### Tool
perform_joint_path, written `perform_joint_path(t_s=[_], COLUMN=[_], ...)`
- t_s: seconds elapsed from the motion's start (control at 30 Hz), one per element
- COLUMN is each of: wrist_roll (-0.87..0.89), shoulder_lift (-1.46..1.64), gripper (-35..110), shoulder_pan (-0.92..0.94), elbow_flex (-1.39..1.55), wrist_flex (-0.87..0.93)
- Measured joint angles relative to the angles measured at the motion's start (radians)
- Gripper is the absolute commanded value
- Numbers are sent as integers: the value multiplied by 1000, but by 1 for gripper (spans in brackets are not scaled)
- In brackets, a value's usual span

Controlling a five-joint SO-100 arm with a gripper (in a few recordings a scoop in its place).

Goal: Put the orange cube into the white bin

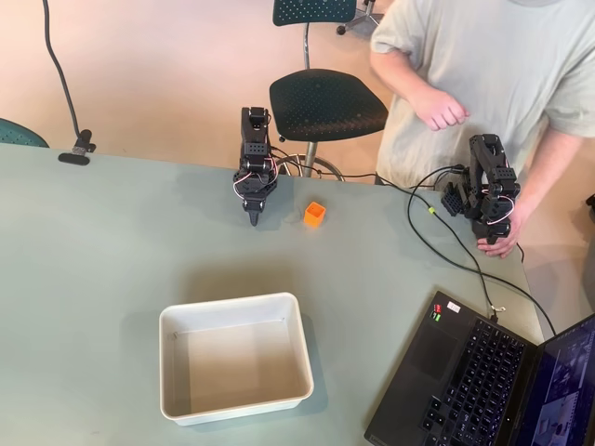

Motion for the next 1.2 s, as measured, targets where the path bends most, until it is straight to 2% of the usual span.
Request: perform_joint_path(t_s=[0.87,1.2], wrist_roll=[0,0], shoulder_lift=[0,-2], gripper=[-2,-3], shoulder_pan=[0,14], elbow_flex=[-3,-460], wrist_flex=[0,5])
